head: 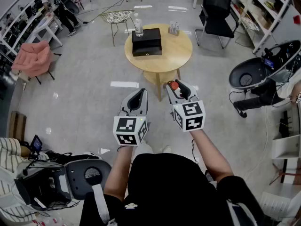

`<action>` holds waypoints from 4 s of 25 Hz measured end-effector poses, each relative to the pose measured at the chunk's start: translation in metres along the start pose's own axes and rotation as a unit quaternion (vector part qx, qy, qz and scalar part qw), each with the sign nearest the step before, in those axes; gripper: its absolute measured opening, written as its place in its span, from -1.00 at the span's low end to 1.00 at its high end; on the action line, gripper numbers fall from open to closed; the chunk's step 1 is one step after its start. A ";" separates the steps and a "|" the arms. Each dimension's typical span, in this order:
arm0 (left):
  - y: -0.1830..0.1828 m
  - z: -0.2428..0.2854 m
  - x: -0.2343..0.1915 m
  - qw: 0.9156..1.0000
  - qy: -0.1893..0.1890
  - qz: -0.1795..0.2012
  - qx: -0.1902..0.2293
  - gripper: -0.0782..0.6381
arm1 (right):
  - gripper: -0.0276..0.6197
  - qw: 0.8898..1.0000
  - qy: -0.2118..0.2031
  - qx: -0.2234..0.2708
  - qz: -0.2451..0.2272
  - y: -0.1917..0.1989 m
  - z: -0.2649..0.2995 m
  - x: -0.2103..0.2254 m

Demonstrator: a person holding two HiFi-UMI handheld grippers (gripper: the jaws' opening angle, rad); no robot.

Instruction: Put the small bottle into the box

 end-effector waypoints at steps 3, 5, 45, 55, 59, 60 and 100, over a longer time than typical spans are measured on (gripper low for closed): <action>0.004 -0.010 0.017 1.000 -0.001 0.000 -0.001 -0.76 | -0.48 1.000 -0.008 -0.008 -0.005 0.006 -0.017 -0.001; 0.007 -0.015 0.027 1.000 -0.002 0.000 -0.003 -0.76 | -0.48 1.000 -0.010 -0.009 -0.005 0.008 -0.026 0.000; -0.053 0.161 -0.148 0.999 0.019 -0.024 -0.035 -0.76 | -0.48 0.999 0.000 -0.042 0.015 -0.035 0.216 0.045; -0.056 0.202 -0.223 0.998 0.036 -0.037 -0.043 -0.76 | -0.48 0.998 0.026 -0.060 0.014 -0.039 0.296 0.041; -0.060 0.213 -0.242 0.997 0.049 -0.041 -0.045 -0.76 | -0.48 0.997 0.035 -0.064 0.016 -0.044 0.315 0.038; -0.059 0.215 -0.246 0.997 0.051 -0.042 -0.047 -0.76 | -0.48 0.997 0.037 -0.063 0.015 -0.044 0.318 0.037; -0.015 0.389 -0.298 0.987 0.026 -0.086 -0.132 -0.76 | -0.48 0.990 -0.006 -0.134 0.042 0.017 0.465 0.133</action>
Point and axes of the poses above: the fingertips, and each gripper's own axes: z forward along the fingers, x to its right, y out of its underside, the point moved 2 cm from there along -z, backward along the fingers, and after that the axes turned 8 degrees about -z, right-handed, at the moved point
